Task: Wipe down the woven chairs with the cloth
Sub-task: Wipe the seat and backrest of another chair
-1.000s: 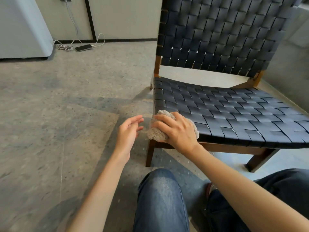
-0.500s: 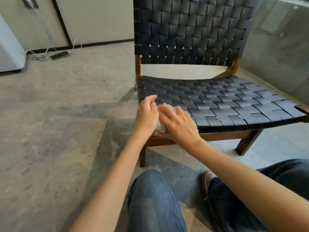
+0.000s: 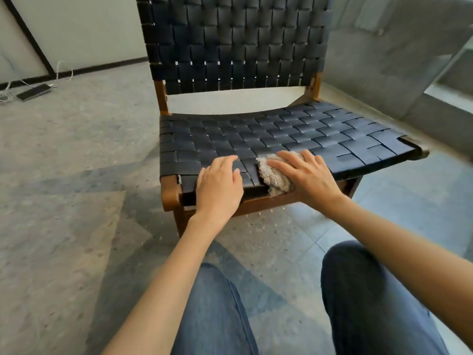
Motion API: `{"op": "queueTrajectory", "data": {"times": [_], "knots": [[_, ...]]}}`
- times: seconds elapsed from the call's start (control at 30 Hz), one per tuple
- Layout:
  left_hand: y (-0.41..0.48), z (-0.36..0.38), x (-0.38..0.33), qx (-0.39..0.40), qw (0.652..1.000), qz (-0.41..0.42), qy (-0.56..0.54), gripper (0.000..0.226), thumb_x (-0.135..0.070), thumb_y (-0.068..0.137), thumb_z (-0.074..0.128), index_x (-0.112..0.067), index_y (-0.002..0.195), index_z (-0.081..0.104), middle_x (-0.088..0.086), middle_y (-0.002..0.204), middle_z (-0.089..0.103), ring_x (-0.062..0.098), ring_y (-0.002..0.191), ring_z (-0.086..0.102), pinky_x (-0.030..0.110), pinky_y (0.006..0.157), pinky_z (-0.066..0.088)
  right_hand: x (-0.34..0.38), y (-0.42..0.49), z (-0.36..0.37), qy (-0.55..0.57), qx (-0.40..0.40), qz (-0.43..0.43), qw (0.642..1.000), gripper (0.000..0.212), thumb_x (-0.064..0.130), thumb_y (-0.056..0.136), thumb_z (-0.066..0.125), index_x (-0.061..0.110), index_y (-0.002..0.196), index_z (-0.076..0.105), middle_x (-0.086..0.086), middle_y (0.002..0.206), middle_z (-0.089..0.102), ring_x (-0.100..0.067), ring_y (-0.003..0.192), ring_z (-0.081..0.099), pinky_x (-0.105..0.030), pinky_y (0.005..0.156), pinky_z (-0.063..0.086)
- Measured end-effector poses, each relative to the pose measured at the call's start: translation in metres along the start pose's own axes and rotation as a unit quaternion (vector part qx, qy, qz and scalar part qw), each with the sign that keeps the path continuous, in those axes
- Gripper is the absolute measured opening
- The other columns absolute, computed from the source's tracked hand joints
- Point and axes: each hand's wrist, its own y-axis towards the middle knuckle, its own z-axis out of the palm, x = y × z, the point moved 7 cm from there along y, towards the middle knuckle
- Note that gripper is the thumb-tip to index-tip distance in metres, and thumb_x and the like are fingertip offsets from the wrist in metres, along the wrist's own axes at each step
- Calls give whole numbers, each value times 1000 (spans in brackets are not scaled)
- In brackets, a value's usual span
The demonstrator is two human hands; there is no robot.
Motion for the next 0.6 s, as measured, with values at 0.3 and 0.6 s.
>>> {"op": "queueTrajectory", "data": {"times": [0.3, 0.6], "knots": [[30, 105, -79, 112, 986, 32, 119, 44, -37, 101, 28, -28, 144, 35, 3, 154, 27, 27, 146, 10, 60, 110, -9, -106, -33, 25, -9, -87, 83, 993, 88, 76, 59, 66, 29, 131, 50, -2, 120, 55, -28, 99, 50, -40, 75, 40], [61, 179, -146, 95, 977, 39, 185, 52, -48, 99, 17, -31, 148, 26, 5, 157, 21, 26, 145, 11, 56, 113, -7, -208, -66, 38, -46, -148, 88, 984, 78, 58, 62, 79, 30, 130, 53, -3, 121, 56, -25, 104, 35, -39, 79, 31]]}}
